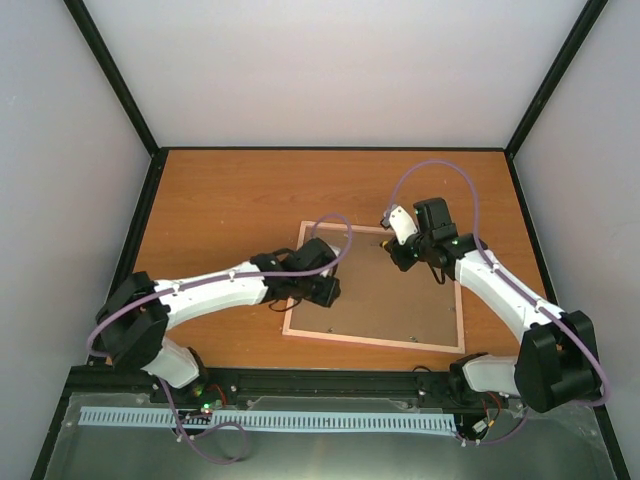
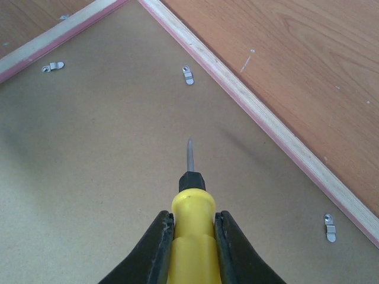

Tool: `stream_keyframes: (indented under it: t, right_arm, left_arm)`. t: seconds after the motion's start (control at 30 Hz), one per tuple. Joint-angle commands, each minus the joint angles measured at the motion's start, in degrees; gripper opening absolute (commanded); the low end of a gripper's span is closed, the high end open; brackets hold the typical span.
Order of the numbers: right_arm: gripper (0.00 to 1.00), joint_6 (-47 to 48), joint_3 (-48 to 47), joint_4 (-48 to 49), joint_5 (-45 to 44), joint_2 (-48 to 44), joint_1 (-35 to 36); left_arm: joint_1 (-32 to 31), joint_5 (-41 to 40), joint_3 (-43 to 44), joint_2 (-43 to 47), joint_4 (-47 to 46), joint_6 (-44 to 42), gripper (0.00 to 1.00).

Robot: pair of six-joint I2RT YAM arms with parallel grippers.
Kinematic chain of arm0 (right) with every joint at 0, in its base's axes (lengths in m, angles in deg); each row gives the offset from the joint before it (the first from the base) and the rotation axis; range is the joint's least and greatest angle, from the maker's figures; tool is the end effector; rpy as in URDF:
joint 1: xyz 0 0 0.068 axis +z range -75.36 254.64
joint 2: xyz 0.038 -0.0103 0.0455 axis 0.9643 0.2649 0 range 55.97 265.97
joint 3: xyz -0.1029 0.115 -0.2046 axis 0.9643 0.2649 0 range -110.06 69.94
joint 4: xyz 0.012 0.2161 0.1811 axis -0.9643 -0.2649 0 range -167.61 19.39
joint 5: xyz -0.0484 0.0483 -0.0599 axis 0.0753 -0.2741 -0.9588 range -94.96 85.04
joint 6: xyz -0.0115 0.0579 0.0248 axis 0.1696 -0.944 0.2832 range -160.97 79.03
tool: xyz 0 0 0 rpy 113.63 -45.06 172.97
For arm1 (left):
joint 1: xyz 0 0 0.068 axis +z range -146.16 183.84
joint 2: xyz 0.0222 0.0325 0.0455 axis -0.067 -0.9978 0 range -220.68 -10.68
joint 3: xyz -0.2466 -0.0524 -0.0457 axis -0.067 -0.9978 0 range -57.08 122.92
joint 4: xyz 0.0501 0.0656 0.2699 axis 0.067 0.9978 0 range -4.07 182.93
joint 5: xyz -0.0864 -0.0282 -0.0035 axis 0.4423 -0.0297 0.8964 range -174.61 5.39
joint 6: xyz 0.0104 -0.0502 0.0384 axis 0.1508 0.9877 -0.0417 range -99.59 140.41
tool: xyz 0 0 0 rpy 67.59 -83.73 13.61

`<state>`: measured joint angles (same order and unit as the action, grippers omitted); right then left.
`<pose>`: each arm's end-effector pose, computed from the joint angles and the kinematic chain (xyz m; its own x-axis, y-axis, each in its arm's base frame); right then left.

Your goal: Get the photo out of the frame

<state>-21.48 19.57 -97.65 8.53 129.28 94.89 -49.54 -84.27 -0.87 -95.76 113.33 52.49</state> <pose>0.2746 0.1137 0.2076 -0.5182 -0.5369 -0.6658 -0.6897 0.7226 -0.0459 0.1968 -0.2653 0.1801 -0.8476 0.2502 -0.4679 0.4183 0.8577 -0.2990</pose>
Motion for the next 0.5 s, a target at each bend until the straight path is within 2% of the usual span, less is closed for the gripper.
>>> stream_keyframes:
  t: [0.0,0.17,0.33,0.47]
  right_arm:
    - [0.03,0.7,1.3,3.4,-0.9,-0.9,-0.3]
    - [0.03,1.5,2.2,5.0,-2.7,-1.5,-0.6]
    - [0.03,1.9,2.7,4.6,-2.1,-3.3,-2.0]
    - [0.03,1.4,3.1,3.9,0.8,-5.1,-4.3]
  left_arm:
    - [-5.0,2.4,1.8,-3.0,0.1,-0.4,0.45]
    - [-8.8,8.4,1.0,-6.0,-2.6,0.6,0.45]
    - [-11.3,8.6,1.3,-8.1,-2.1,3.5,0.44]
    - [-11.6,9.4,-1.7,-6.9,-3.6,5.8,0.44]
